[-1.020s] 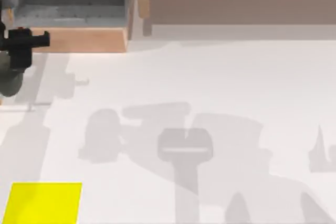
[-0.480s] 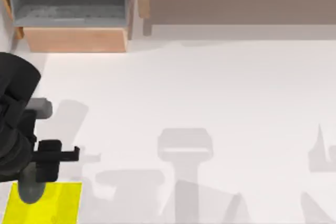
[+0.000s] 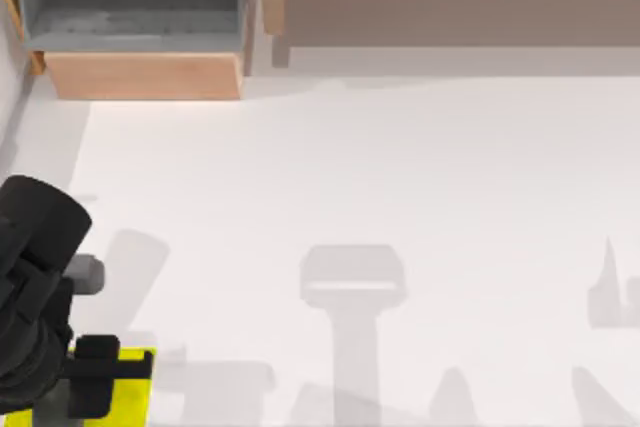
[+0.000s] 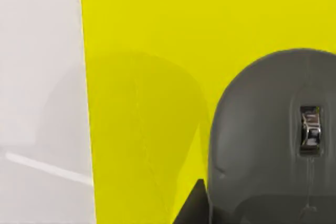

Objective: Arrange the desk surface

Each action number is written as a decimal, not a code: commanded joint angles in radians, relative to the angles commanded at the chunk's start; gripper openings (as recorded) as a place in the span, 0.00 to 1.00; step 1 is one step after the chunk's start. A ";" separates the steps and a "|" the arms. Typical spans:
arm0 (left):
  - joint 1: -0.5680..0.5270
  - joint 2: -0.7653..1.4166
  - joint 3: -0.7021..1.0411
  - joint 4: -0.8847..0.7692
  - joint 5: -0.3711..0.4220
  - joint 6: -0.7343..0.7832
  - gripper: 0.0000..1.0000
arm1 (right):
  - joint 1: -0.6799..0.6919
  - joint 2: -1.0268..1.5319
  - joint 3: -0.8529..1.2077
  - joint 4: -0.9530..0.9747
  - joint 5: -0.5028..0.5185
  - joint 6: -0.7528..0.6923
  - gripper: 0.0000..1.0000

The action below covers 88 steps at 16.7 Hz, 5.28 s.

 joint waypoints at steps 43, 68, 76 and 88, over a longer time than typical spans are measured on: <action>0.003 0.027 -0.027 0.054 0.000 0.003 0.00 | 0.000 0.000 0.000 0.000 0.000 0.000 1.00; 0.024 0.025 -0.024 0.084 0.006 0.029 1.00 | 0.000 0.000 0.000 0.000 0.000 0.000 1.00; 0.343 0.128 -0.081 0.630 0.136 0.487 1.00 | 0.000 0.000 0.000 0.000 0.000 0.000 1.00; 0.965 0.602 -0.218 2.022 0.596 1.607 1.00 | 0.000 0.000 0.000 0.000 0.000 0.000 1.00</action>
